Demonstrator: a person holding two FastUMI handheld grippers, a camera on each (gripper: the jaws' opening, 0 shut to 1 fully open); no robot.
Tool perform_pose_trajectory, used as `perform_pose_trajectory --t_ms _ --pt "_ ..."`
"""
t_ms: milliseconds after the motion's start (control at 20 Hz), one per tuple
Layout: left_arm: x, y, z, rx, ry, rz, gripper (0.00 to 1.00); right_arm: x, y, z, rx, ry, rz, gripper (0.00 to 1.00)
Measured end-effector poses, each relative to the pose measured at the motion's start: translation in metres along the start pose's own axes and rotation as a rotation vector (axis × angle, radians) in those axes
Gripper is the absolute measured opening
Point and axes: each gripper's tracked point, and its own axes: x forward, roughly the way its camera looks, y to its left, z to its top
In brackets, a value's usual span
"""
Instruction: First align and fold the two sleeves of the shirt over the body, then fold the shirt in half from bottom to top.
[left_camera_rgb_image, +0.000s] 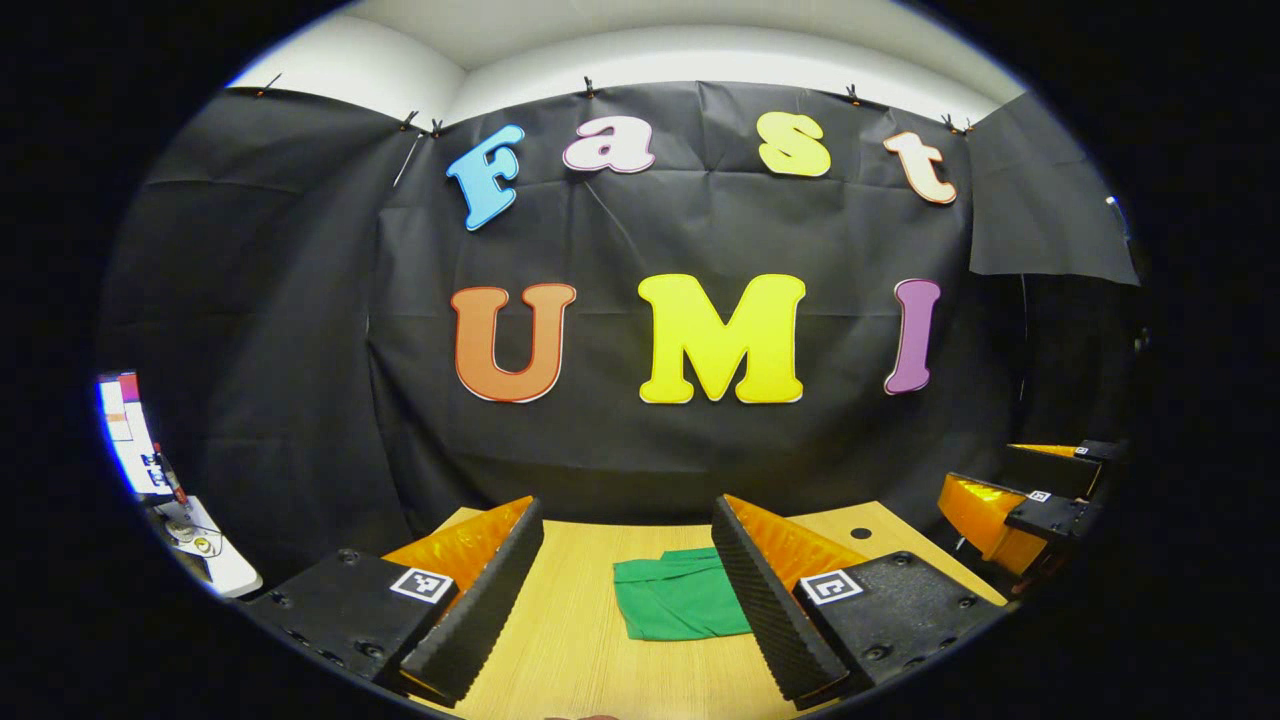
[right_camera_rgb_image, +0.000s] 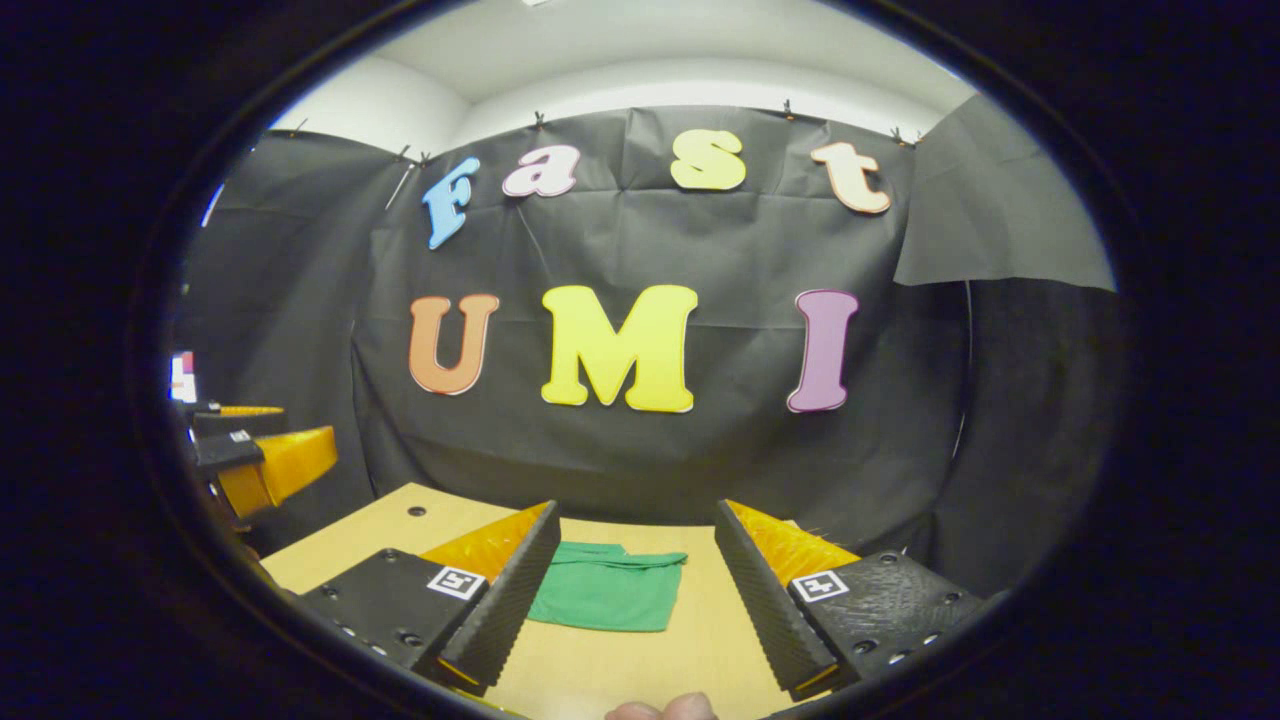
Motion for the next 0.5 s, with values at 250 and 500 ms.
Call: perform_pose_trajectory --t_ms 250,500 --pt "-0.023 0.002 -0.008 -0.010 -0.007 0.005 1.00 -0.025 0.009 -0.003 -0.024 -0.027 -0.023 0.95" --pt "-0.020 0.011 0.001 -0.022 -0.026 0.021 1.00 -0.023 0.009 0.005 -0.018 -0.045 -0.044 0.95"
